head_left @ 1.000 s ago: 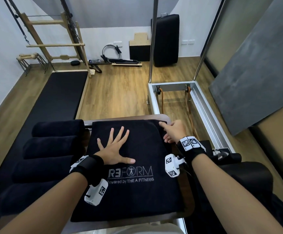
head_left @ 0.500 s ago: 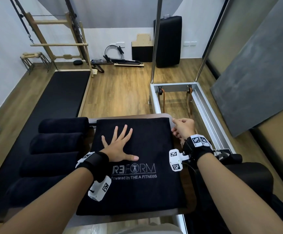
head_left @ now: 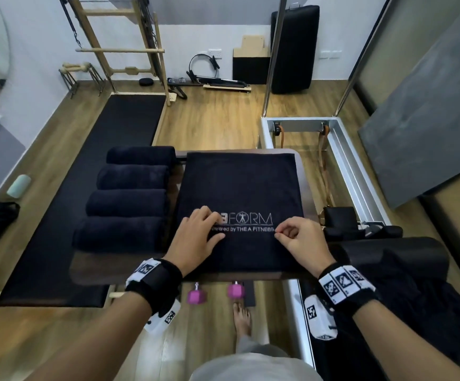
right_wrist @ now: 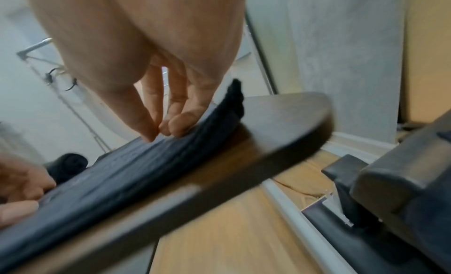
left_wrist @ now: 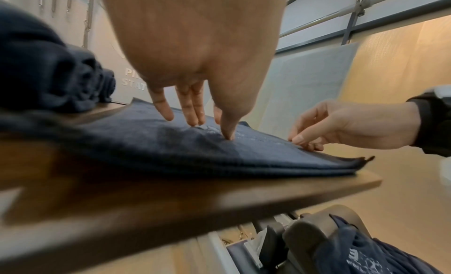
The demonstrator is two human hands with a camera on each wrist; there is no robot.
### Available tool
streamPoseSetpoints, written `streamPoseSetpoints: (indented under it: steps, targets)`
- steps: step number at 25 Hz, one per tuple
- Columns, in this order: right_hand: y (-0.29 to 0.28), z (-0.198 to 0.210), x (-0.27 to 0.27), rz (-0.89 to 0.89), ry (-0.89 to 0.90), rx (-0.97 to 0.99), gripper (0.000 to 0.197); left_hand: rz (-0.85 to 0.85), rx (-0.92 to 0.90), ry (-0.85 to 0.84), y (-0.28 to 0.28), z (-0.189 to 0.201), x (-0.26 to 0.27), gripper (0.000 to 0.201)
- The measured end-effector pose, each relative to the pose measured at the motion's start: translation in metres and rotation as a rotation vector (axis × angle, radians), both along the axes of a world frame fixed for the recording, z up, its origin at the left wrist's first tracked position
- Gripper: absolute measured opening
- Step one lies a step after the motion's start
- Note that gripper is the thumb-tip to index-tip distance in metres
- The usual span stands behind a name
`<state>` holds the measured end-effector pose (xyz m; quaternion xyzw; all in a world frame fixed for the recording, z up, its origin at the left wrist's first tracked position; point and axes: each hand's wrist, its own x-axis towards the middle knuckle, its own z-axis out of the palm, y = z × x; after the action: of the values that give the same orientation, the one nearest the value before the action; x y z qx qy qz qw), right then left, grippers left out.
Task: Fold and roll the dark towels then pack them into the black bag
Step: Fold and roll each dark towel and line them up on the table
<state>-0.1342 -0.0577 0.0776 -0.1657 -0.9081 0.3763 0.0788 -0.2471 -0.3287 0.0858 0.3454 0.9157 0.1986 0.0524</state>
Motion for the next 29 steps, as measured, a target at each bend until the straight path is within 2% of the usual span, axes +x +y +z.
streamPoseSetpoints:
  steps: [2, 4, 8, 9, 11, 13, 17, 21, 23, 25, 29]
  targets:
    - [-0.012, -0.003, 0.026, 0.055, 0.033, 0.107, 0.014, -0.008, 0.039, 0.002, -0.021, -0.004, 0.019, 0.022]
    - [-0.019, -0.008, 0.045, 0.102, 0.088, 0.161, 0.012, -0.015, 0.093, 0.006, -0.039, -0.011, 0.035, 0.030]
    - [-0.028, -0.015, 0.081, 0.163, 0.092, 0.237, 0.048, -0.047, 0.124, -0.095, -0.061, -0.019, 0.064, 0.068]
    - [-0.030, -0.017, 0.087, 0.176, 0.069, 0.278, 0.053, -0.087, 0.079, -0.092, -0.065, -0.020, 0.067, 0.077]
    - [-0.033, -0.018, 0.098, 0.188, 0.039, 0.382, 0.052, -0.152, -0.006, -0.065, -0.071, -0.021, 0.070, 0.084]
    - [-0.034, -0.017, 0.107, 0.188, 0.057, 0.436, 0.045, -0.151, -0.001, -0.072, -0.075, -0.019, 0.074, 0.079]
    - [-0.029, -0.010, 0.119, 0.228, 0.132, 0.418, 0.027, -0.130, 0.036, -0.122, -0.083, -0.012, 0.081, 0.050]
    - [-0.021, 0.015, 0.113, 0.160, 0.078, 0.147, 0.027, 0.026, 0.205, -0.104, -0.088, 0.014, 0.073, 0.020]
    - [-0.015, 0.033, 0.099, 0.097, 0.103, 0.047, 0.027, 0.092, 0.324, -0.194, -0.082, 0.028, 0.059, 0.009]
    - [-0.007, 0.053, 0.078, 0.055, 0.157, -0.006, 0.027, 0.137, 0.454, -0.263, -0.073, 0.040, 0.039, 0.006]
    - [0.012, 0.086, 0.016, 0.045, 0.221, -0.117, 0.032, 0.218, 0.483, -0.141, -0.053, 0.056, -0.008, 0.007]
